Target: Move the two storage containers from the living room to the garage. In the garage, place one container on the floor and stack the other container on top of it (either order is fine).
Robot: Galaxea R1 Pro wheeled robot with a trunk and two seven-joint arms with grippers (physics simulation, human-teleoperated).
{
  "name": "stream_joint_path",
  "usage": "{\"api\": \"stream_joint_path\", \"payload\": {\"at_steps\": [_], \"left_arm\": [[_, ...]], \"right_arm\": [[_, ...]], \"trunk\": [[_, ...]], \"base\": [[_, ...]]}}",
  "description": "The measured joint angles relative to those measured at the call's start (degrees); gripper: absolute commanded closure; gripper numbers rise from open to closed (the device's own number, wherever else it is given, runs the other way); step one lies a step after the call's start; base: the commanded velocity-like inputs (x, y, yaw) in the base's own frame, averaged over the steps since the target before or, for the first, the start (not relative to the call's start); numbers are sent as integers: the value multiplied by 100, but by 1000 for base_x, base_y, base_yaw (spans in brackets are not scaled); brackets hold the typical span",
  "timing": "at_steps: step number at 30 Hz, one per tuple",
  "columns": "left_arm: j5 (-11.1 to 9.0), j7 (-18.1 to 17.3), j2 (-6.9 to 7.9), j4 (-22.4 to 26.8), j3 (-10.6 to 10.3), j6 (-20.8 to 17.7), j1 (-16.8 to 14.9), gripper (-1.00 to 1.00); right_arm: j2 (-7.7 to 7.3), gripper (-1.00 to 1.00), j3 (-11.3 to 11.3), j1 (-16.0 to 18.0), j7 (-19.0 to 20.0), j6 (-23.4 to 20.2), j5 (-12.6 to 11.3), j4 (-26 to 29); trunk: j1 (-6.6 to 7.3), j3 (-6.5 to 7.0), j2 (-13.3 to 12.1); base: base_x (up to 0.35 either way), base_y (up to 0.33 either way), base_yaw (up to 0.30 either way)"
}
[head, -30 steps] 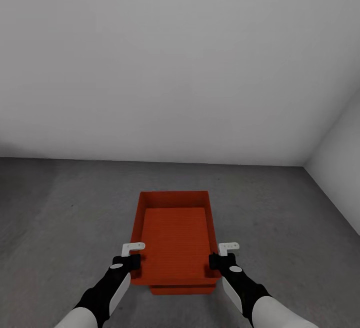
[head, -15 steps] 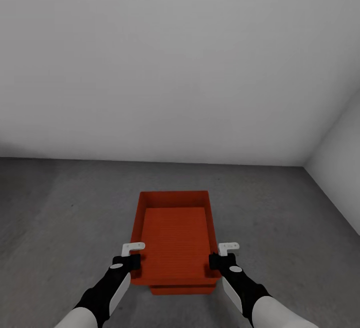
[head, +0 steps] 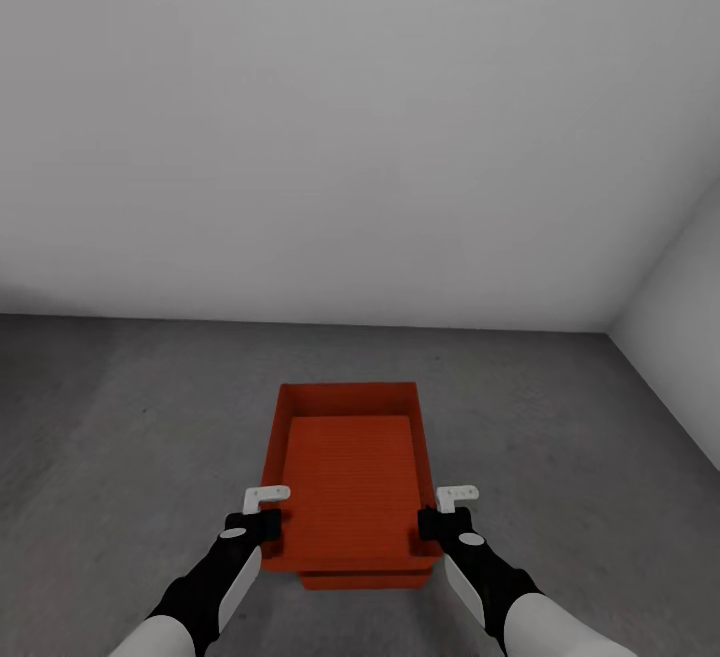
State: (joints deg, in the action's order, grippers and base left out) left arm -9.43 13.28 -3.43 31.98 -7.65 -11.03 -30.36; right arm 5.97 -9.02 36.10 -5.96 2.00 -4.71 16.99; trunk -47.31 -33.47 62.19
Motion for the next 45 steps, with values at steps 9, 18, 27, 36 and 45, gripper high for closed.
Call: {"api": "stream_joint_path", "payload": {"at_steps": [9, 18, 27, 36, 45], "left_arm": [[1, -1, -4, -14, 3, 6, -4, 100], [2, 0, -5, -9, 7, 5, -1, 100], [2, 0, -7, -12, 11, 0, -1, 100], [4, 1, -15, -27, 17, 25, -1, 100], [2, 8, -28, -46, 23, 46, -2, 100]], "right_arm": [[-3, 100, 0, 0, 2, -4, 1, -1], [-3, 100, -2, 0, 2, -5, 1, 1], [-4, 100, -3, 0, 4, -13, 1, 1], [-10, 100, -8, 0, 8, -5, 1, 1], [-22, 100, -13, 0, 18, -4, 1, 1]], "trunk": [[0, -49, 0], [0, -55, 0], [0, -65, 0], [0, -65, 0], [0, -65, 0]], "base": [[0, 0, 0], [0, 0, 0], [0, 0, 0], [0, 0, 0], [0, 0, 0]]}}
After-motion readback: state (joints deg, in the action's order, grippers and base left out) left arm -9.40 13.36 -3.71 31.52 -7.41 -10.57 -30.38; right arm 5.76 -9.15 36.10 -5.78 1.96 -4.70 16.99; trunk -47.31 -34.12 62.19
